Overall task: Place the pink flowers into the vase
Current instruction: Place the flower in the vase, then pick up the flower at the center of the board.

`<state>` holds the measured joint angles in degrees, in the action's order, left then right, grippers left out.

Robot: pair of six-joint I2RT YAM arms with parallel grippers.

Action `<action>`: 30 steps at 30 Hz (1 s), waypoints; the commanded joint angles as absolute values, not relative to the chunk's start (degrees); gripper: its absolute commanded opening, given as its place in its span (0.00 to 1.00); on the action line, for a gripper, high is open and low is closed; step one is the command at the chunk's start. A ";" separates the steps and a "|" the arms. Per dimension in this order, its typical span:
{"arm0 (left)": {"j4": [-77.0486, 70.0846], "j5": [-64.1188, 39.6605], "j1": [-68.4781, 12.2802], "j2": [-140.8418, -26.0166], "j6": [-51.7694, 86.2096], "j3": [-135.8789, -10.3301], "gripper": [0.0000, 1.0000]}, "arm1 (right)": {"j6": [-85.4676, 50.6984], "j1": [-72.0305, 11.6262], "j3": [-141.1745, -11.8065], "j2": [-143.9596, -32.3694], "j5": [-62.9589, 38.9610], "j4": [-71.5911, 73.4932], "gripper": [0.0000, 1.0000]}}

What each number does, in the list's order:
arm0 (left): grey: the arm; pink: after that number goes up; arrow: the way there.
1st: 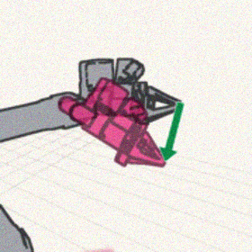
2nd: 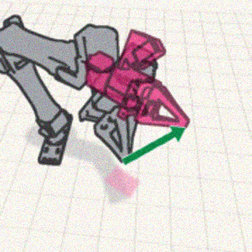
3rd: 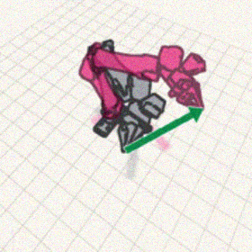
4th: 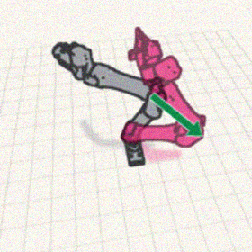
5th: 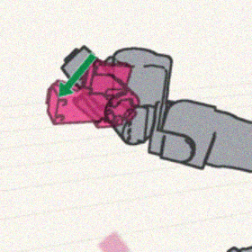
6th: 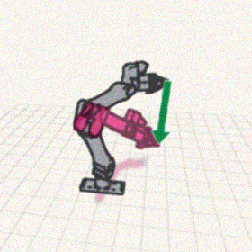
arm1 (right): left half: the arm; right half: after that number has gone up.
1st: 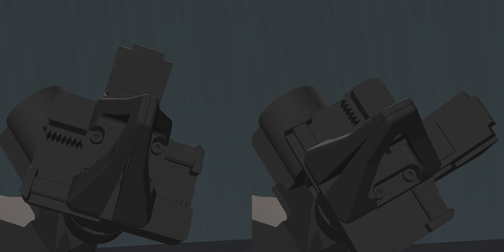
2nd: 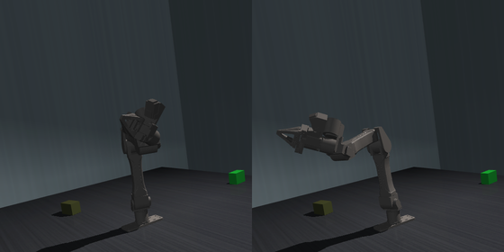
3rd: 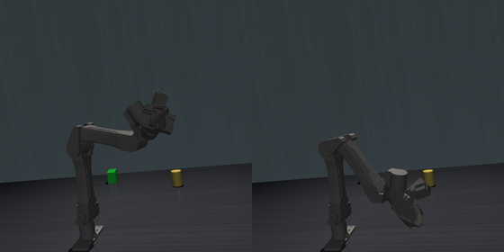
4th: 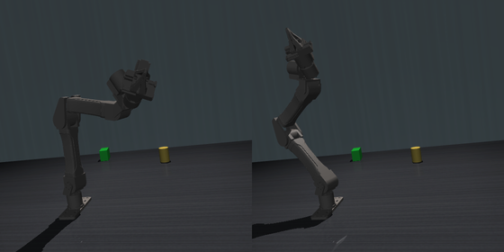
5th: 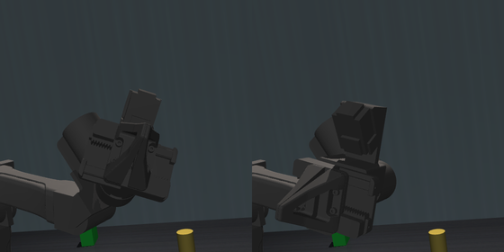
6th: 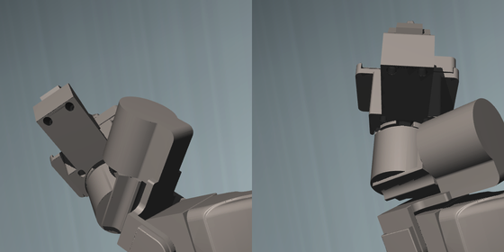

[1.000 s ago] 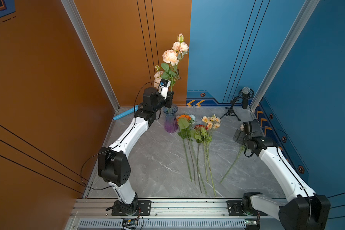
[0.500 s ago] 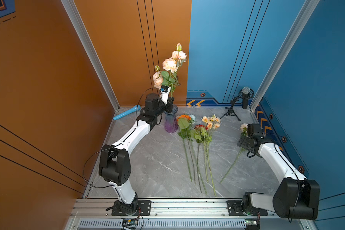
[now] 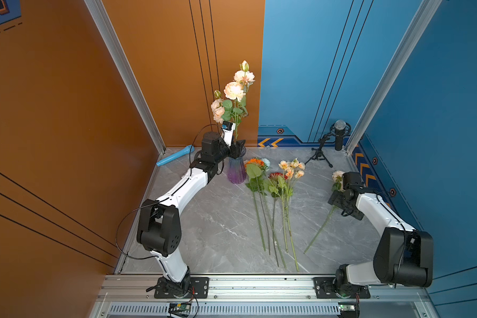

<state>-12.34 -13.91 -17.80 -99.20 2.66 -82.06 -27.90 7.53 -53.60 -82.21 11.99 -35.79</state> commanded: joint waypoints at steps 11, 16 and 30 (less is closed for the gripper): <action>-13.01 0.87 -20.10 -92.75 0.70 -80.35 0.93 | -26.02 9.39 -56.67 -88.59 11.30 -33.72 0.88; -13.01 3.11 -21.67 -90.15 -1.49 -79.94 0.93 | -26.19 9.75 -57.72 -91.26 9.69 -32.40 0.81; -13.03 5.75 -25.63 -82.39 -4.20 -75.16 0.94 | -26.63 9.16 -63.01 -99.92 6.74 -29.88 0.61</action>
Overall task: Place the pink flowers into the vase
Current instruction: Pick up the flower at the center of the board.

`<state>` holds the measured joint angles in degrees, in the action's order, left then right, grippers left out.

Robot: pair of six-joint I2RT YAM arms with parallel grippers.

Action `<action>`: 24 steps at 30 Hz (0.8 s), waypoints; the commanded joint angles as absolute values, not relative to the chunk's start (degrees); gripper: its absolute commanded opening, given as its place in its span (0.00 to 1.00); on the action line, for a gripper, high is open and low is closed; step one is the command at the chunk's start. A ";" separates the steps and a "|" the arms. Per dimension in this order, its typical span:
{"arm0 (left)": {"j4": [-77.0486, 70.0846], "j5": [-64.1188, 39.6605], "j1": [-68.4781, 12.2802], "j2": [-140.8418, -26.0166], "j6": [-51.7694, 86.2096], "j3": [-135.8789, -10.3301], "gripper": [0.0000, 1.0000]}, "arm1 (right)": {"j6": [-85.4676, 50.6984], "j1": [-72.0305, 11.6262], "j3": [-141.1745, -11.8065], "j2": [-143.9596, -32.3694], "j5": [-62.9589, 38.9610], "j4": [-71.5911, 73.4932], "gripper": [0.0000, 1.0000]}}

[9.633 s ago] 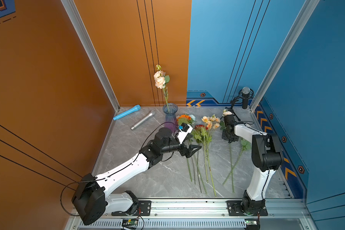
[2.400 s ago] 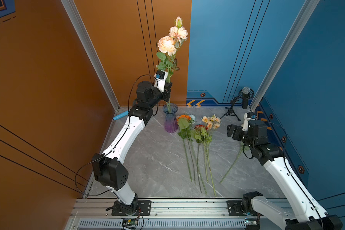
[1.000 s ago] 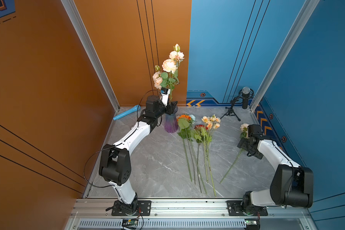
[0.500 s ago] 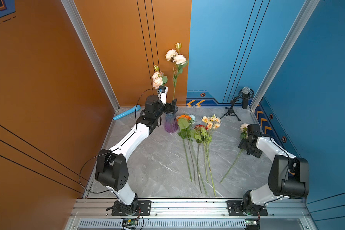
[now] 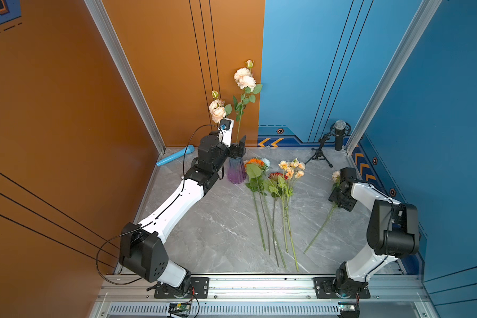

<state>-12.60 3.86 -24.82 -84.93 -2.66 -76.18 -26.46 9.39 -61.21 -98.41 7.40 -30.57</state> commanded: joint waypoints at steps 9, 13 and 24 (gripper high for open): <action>-13.05 6.92 -26.89 -79.13 -5.71 -73.41 0.95 | -26.90 8.01 -64.42 -102.80 7.11 -29.80 0.28; -13.07 7.03 -26.95 -78.76 -6.02 -72.96 0.96 | -26.37 7.38 -64.68 -102.39 8.00 -29.92 0.17; -13.01 4.22 -27.90 -77.94 -5.51 -71.95 0.97 | -24.03 7.38 -63.18 -94.63 10.14 -32.14 0.00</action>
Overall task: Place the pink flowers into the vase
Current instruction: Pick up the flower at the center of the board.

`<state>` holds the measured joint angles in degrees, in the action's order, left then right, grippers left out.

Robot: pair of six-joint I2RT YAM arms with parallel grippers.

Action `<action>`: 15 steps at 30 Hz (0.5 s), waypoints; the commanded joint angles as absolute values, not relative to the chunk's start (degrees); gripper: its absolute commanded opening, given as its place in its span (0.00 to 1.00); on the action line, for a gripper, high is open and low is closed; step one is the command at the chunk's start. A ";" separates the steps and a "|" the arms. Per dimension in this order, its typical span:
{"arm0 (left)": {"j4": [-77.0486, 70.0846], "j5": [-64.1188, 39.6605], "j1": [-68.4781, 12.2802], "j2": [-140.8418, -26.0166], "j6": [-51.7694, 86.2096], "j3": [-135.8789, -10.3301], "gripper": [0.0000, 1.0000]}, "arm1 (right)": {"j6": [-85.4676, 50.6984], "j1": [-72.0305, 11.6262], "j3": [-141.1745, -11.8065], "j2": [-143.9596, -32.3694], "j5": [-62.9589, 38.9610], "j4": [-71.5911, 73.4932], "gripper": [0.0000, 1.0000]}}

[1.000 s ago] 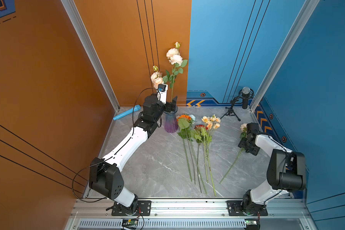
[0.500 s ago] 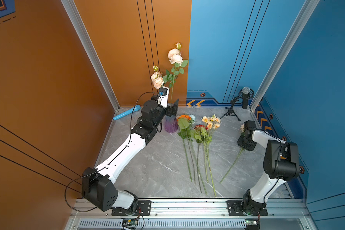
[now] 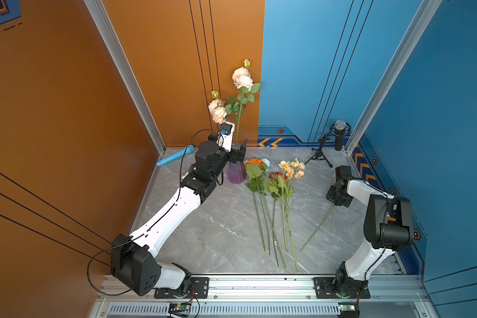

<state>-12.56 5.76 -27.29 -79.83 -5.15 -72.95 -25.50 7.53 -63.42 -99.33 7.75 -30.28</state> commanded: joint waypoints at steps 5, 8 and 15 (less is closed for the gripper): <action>-13.01 -1.43 -28.22 -78.34 -2.38 -71.57 0.99 | -20.76 7.46 -62.49 -86.46 11.28 -33.52 0.00; -12.97 -4.66 -28.40 -79.33 -0.41 -71.82 1.00 | -17.37 7.89 -62.52 -81.06 9.84 -34.22 0.00; -13.07 -16.49 -28.43 -85.11 4.86 -75.76 1.00 | -9.66 9.54 -61.41 -67.80 -3.82 -30.54 0.00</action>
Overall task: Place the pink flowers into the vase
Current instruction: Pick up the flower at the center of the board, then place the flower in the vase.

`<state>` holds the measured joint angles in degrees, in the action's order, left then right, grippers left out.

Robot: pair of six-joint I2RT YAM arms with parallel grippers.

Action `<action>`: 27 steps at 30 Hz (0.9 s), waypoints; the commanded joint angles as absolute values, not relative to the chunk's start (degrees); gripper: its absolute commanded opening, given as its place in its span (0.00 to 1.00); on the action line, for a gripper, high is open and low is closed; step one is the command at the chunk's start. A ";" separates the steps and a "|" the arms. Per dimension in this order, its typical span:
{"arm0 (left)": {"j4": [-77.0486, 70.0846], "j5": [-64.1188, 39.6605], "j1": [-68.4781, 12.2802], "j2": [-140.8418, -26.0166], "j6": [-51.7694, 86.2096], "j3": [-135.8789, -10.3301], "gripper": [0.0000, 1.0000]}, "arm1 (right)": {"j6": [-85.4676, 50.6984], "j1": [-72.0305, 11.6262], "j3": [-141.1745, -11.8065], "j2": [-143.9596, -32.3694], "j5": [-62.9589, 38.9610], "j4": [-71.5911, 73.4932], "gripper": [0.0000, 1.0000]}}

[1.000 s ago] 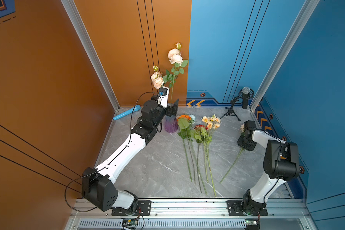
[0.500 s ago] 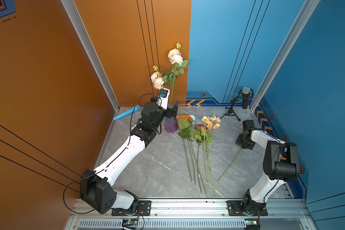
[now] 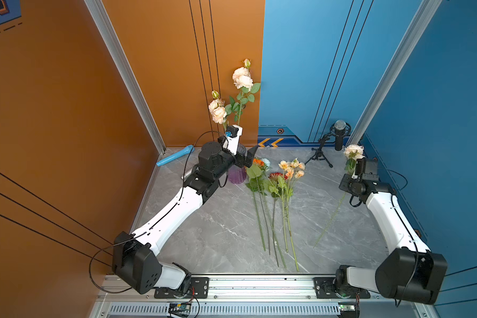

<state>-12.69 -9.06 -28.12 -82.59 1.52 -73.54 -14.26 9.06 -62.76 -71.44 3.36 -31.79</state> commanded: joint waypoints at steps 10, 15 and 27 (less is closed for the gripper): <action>-13.02 -33.81 -28.63 -95.28 9.63 -82.88 0.96 | -8.28 10.11 -50.60 -55.42 -39.49 -4.38 0.00; -17.47 -38.75 -28.59 -98.79 13.18 -84.68 0.95 | -13.73 9.76 -46.91 -54.03 -49.69 7.81 0.00; -25.75 -51.87 -31.81 -104.22 18.16 -85.67 0.91 | -13.80 5.46 -46.50 -51.87 -52.12 10.65 0.00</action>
<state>-23.05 -46.28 -30.33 -103.57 17.85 -84.36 -13.32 6.26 -46.94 -52.90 -49.98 7.33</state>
